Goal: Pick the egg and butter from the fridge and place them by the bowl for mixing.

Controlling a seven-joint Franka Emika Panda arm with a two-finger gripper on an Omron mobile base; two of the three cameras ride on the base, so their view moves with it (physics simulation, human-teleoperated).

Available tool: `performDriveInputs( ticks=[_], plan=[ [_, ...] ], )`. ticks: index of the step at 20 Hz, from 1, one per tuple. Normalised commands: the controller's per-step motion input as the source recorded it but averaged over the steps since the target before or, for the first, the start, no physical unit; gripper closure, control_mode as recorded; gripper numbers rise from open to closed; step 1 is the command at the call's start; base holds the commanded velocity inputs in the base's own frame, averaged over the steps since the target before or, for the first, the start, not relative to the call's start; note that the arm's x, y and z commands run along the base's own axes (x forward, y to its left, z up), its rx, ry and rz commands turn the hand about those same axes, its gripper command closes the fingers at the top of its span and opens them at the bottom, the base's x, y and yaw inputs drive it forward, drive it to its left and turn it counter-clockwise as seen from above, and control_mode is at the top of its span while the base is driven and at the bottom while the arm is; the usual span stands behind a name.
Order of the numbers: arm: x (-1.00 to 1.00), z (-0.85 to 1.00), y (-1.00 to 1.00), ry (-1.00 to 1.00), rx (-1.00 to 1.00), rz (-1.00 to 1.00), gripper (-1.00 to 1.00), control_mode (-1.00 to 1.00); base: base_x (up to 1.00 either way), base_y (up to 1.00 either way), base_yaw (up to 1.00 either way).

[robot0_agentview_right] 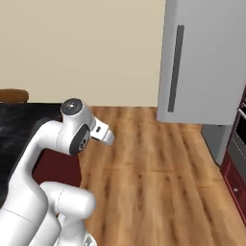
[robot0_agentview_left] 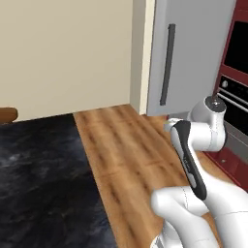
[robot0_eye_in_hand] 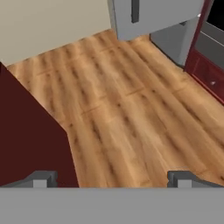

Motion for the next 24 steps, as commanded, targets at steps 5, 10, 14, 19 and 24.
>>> performDriveInputs(
  ticks=[5,10,14,19,24],
  plan=[
    [0.0,0.0,0.0,0.0,0.0,0.0,-1.0,1.0,0.94,-0.17,0.07],
    [0.0,0.0,0.0,0.0,0.0,0.0,-1.0,1.0,0.94,-0.11,0.1],
    [0.0,0.0,0.0,0.0,0.0,0.0,-1.0,1.0,0.94,-0.03,0.1],
    [0.0,0.0,0.0,0.0,0.0,0.0,-1.0,1.0,0.94,-0.02,0.08],
    [0.0,0.0,0.0,0.0,0.0,0.0,-1.0,1.0,0.94,-0.02,0.02]
  ],
)
